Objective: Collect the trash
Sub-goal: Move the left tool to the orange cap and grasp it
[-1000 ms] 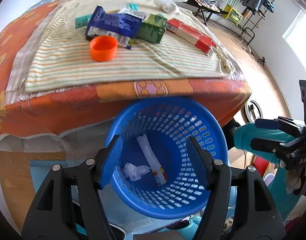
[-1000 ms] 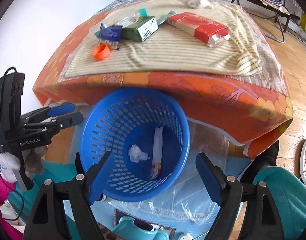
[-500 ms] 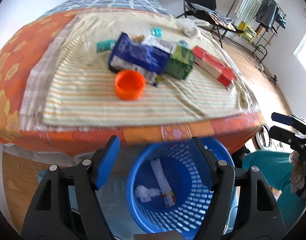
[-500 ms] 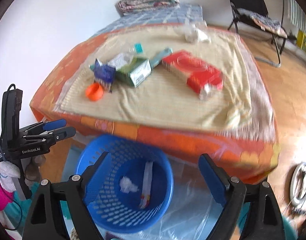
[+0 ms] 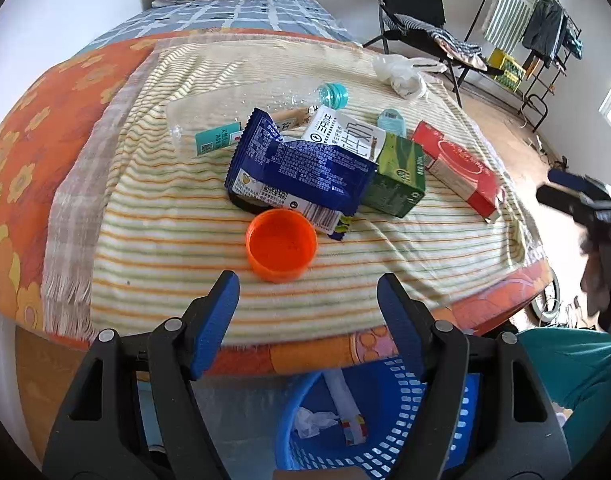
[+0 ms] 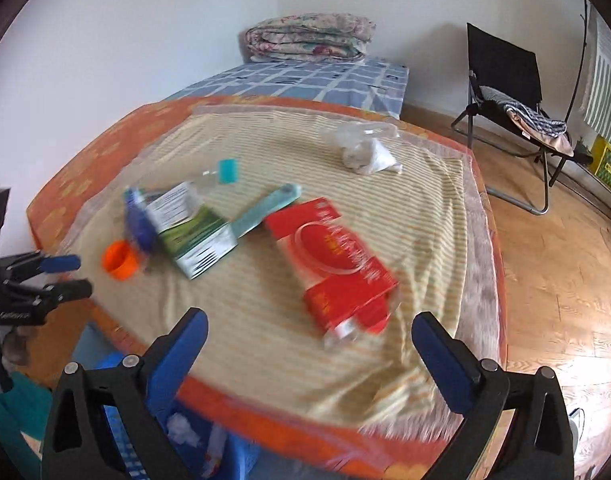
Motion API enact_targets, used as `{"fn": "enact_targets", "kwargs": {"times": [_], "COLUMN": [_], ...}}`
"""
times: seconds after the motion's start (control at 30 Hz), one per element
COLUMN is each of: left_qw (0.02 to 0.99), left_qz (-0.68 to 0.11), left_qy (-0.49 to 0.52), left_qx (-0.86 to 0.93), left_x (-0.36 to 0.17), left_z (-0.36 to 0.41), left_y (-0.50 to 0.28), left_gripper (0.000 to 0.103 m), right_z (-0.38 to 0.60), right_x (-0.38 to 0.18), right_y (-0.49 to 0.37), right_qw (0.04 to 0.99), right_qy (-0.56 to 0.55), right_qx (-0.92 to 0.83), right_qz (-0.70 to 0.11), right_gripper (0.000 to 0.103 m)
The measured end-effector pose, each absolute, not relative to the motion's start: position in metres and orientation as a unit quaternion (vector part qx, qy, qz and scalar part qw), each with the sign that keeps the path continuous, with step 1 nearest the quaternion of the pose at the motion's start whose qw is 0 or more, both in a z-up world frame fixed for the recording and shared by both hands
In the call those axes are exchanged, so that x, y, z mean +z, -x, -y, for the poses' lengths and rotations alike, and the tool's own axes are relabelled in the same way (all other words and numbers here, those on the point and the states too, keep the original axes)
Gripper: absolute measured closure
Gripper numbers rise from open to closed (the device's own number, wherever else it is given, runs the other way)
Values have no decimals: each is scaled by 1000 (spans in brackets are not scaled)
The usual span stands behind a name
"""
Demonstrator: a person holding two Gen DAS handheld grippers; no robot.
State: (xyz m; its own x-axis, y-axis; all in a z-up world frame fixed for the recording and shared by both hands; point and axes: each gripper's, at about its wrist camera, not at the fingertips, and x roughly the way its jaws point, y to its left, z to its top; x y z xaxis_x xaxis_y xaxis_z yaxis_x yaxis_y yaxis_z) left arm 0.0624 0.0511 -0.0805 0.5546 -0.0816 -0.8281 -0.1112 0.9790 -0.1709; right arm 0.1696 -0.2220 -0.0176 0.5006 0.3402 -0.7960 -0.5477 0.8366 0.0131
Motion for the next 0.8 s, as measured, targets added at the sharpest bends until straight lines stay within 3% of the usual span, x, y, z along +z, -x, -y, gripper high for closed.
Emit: {"fn": "enact_targets", "kwargs": {"times": [0.43, 0.8], "left_qw": [864, 856], "left_qz": [-490, -506], "left_qy": [115, 101], "left_qx": [13, 19], "left_x": [-101, -114], "left_z": [-61, -61], "left_y": [-84, -98], "left_gripper": [29, 47], "right_z": [220, 209], "right_x": [-59, -77], "right_y": [-249, -260], "right_qw": [828, 815], "right_qy": [73, 87], "right_qx": [275, 285], "right_qz": [-484, -498], "right_gripper": [0, 0]}}
